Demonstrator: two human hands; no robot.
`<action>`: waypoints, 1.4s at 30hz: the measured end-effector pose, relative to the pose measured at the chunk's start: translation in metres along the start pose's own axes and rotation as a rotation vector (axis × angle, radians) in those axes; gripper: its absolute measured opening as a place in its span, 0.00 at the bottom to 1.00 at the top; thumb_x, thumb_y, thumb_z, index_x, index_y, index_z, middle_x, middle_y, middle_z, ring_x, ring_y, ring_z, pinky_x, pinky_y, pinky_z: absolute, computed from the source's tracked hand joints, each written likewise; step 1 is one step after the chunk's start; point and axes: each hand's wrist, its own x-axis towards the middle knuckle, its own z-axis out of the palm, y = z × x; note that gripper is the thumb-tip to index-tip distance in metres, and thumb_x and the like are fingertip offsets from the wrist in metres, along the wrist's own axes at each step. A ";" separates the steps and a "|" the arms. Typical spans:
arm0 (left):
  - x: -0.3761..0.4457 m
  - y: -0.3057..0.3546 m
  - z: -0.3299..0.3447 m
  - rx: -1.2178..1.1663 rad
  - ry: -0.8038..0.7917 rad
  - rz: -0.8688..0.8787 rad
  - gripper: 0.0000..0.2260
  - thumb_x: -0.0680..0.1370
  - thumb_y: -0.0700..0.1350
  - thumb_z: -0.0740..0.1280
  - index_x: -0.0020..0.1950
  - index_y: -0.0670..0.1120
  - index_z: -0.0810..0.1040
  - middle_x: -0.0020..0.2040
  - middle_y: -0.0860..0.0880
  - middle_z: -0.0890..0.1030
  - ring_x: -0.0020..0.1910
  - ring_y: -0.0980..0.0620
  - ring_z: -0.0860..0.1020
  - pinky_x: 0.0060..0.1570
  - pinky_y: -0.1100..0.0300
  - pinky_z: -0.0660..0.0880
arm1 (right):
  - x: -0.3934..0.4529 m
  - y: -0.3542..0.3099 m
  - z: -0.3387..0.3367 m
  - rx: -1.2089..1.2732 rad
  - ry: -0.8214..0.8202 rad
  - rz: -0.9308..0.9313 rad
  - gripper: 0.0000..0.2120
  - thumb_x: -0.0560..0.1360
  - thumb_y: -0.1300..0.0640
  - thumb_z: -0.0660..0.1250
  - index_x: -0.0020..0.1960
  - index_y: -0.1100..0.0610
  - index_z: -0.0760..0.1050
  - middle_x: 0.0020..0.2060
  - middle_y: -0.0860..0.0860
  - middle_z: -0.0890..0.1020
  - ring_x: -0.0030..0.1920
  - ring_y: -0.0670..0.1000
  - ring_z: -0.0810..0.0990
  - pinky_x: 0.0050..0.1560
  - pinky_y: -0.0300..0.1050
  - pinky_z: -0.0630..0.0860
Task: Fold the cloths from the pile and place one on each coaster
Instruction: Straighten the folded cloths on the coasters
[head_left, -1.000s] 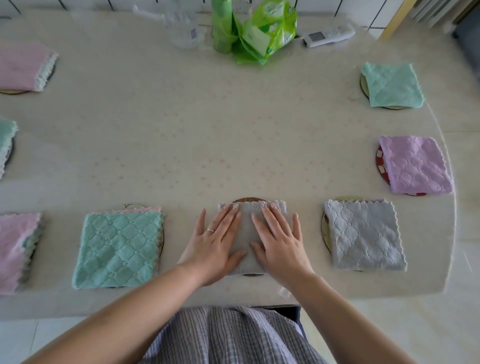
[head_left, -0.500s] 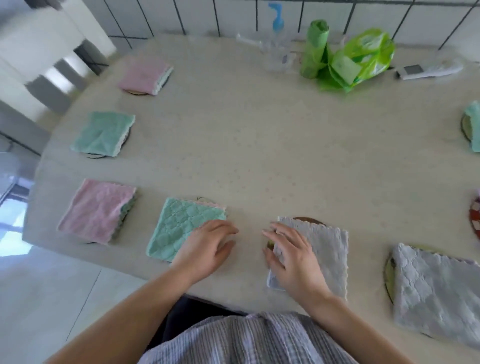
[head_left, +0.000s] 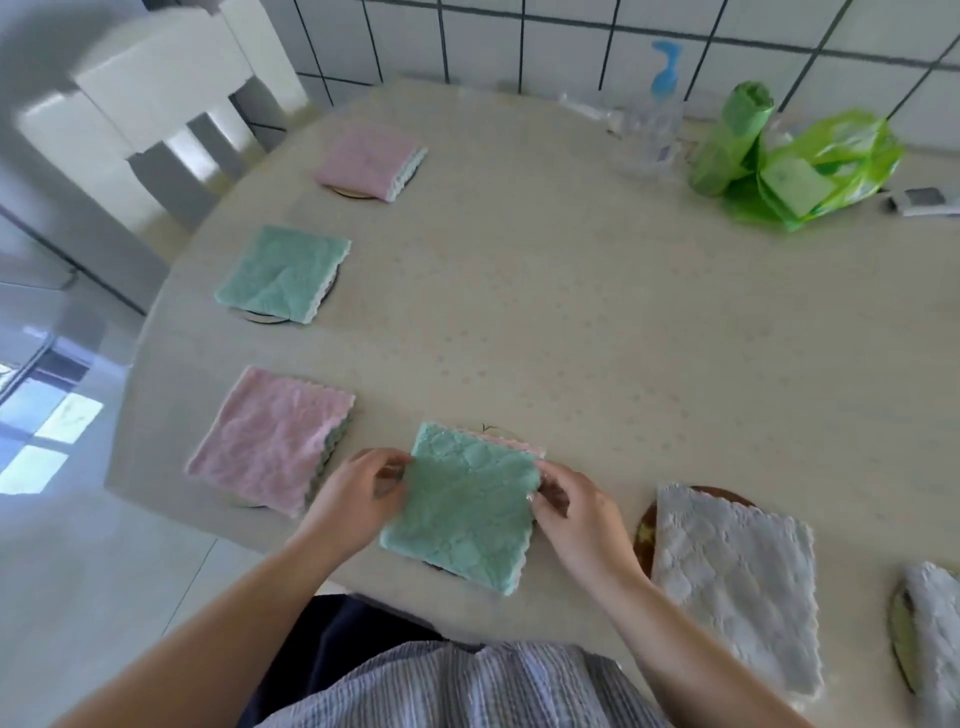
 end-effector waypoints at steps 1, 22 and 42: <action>0.008 -0.003 -0.005 -0.004 -0.046 0.008 0.11 0.75 0.42 0.68 0.57 0.48 0.78 0.51 0.52 0.78 0.49 0.56 0.78 0.53 0.62 0.74 | 0.003 -0.004 0.003 -0.009 0.040 0.024 0.17 0.76 0.52 0.65 0.65 0.45 0.72 0.54 0.41 0.79 0.51 0.38 0.77 0.48 0.29 0.71; 0.059 0.003 -0.025 0.024 -0.266 0.141 0.08 0.72 0.44 0.71 0.43 0.49 0.72 0.40 0.54 0.79 0.42 0.51 0.79 0.45 0.57 0.75 | -0.010 -0.033 0.050 0.053 0.447 0.389 0.15 0.74 0.59 0.68 0.60 0.50 0.76 0.39 0.37 0.77 0.40 0.39 0.77 0.40 0.34 0.73; 0.060 -0.003 -0.029 0.011 -0.298 0.108 0.10 0.71 0.44 0.72 0.38 0.54 0.71 0.39 0.57 0.79 0.41 0.55 0.78 0.40 0.65 0.72 | -0.002 -0.031 0.038 -0.042 0.421 0.315 0.14 0.73 0.59 0.69 0.58 0.52 0.75 0.47 0.48 0.78 0.42 0.41 0.75 0.40 0.32 0.69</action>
